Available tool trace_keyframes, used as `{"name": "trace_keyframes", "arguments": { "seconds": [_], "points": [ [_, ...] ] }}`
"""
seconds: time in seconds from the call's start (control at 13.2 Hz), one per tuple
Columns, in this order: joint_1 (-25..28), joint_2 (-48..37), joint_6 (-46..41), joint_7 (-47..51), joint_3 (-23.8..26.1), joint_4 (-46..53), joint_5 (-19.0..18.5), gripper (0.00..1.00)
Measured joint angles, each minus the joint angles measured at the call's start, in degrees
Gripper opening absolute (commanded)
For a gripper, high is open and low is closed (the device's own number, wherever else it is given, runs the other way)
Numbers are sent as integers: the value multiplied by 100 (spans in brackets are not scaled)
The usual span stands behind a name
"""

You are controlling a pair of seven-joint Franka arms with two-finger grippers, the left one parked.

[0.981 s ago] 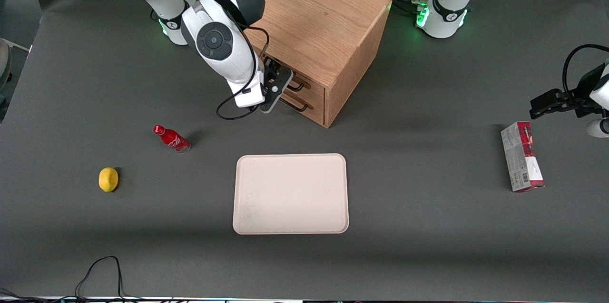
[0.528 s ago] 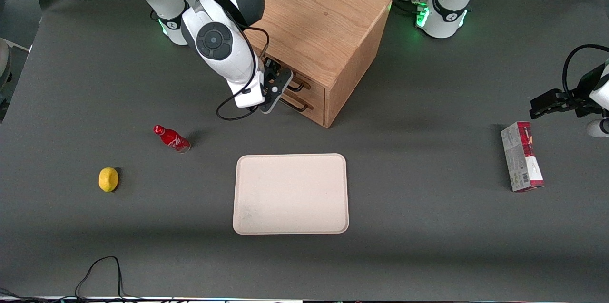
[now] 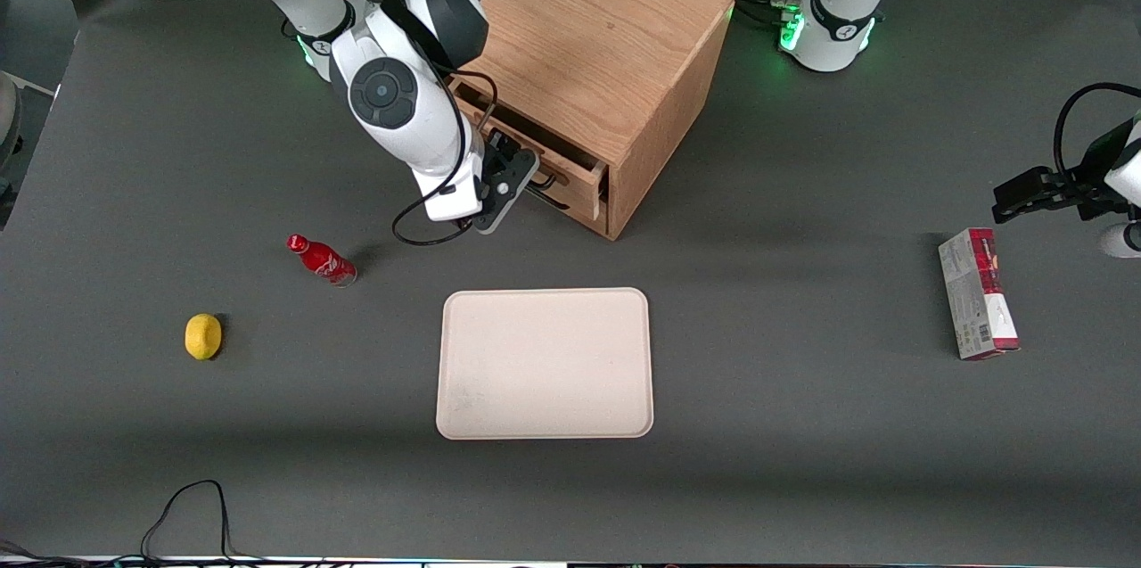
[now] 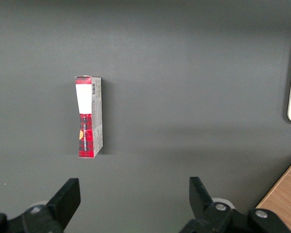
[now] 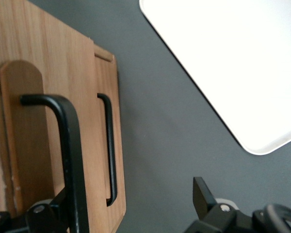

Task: Open upper drawer
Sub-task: 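Pull the upper drawer outward by its handle with the right gripper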

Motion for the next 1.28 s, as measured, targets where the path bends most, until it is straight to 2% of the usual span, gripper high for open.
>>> {"name": "trace_keyframes", "arguments": {
  "seconds": [0.75,1.28],
  "points": [
    [-555,335,-278,-507,-10,572,-6,100],
    [-894,664,-354,-705,-34,1037,-200,100]
  ]
}}
